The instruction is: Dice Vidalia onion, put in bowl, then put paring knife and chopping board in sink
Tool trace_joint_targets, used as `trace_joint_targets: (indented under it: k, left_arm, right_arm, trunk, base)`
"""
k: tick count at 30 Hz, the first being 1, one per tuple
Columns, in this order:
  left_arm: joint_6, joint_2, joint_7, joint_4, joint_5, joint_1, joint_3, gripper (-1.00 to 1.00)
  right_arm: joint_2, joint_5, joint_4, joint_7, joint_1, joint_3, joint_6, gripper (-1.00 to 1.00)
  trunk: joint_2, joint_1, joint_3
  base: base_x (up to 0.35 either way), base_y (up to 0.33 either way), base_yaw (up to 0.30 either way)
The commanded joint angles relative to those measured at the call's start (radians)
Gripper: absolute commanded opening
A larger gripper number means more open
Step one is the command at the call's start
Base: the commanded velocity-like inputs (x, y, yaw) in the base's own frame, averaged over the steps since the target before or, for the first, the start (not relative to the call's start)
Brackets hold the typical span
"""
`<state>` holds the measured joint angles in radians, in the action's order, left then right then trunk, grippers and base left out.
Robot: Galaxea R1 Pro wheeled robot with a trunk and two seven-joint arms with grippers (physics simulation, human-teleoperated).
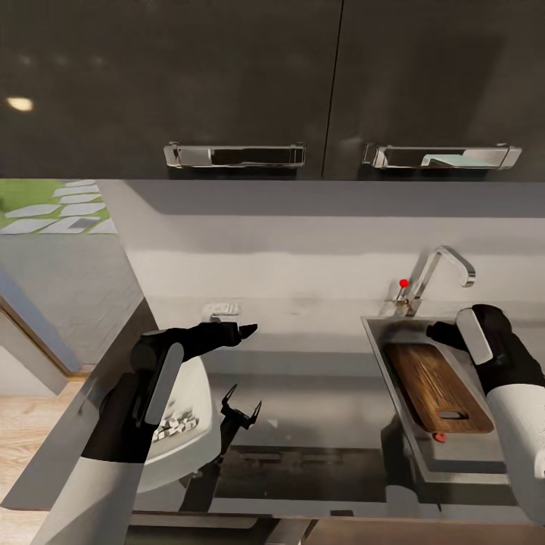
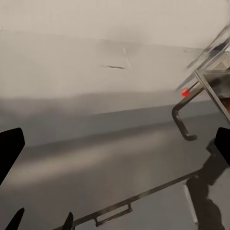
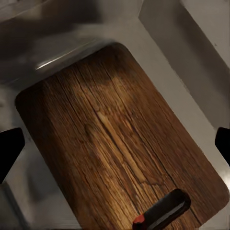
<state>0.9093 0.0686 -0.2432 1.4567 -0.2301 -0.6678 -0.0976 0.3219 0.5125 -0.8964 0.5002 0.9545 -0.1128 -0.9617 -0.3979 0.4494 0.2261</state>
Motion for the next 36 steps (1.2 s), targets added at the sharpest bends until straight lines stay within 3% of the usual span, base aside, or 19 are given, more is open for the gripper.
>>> trace_joint_targets:
  k: [1,11,16,22,28,36]
  left_arm:
    - [0.005,0.0,-0.004,0.001,0.002,-0.001,0.001,1.0]
    - [0.005,0.0,-0.004,0.001,0.002,-0.001,0.001,1.0]
    - [0.006,0.0,-0.004,0.001,0.002,-0.001,0.001,1.0]
    - [0.005,0.0,-0.004,0.001,0.002,-0.001,0.001,1.0]
    - [0.006,0.0,-0.004,0.001,0.002,-0.001,0.001,1.0]
    - [0.006,0.0,-0.004,0.002,0.002,-0.001,0.001,1.0]
  right_arm:
    - [0.002,0.009,-0.001,-0.003,0.001,0.017,-0.002,1.0]
    - [0.015,0.005,-0.001,-0.15,-0.006,0.157,0.003,1.0]
    - [0.033,0.002,-0.001,-0.226,-0.011,0.247,0.014,1.0]
    - [0.057,0.0,-0.001,-0.294,-0.017,0.365,0.093,1.0]
    - [0.069,0.0,-0.001,-0.31,-0.019,0.394,0.119,1.0]
    - [0.072,0.0,-0.001,-0.313,-0.019,0.4,0.124,1.0]
  trunk:
    - [-0.002,0.001,0.002]
    - [-0.002,0.001,0.002]
    - [-0.002,0.001,0.002]
    - [-0.002,0.001,0.0]
    - [-0.002,0.001,-0.005]
    - [-0.002,0.001,-0.016]
  base:
    - [0.0,0.0,0.0]
    - [0.0,0.0,0.0]
    - [0.0,0.0,0.0]
    - [-0.002,0.0,0.0]
    - [-0.164,0.041,-0.015]
    - [-0.262,0.056,-0.077]
